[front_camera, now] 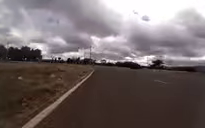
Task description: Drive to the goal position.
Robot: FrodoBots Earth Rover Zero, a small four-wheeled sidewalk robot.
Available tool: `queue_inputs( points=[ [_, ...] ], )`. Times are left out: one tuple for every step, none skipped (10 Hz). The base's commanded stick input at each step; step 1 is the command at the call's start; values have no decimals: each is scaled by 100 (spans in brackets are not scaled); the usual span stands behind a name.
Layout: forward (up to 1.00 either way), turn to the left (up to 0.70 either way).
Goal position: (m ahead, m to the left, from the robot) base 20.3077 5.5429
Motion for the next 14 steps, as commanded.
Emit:
queue_inputs(
  points=[
    [85,-30],
    [85,-22],
    [85,-4],
    [85,-7],
    [85,-26],
    [85,-21],
    [85,-10],
    [85,4],
    [85,4],
    [85,-12],
    [85,-29],
    [85,4],
    [85,4],
    [85,4]
  ],
)
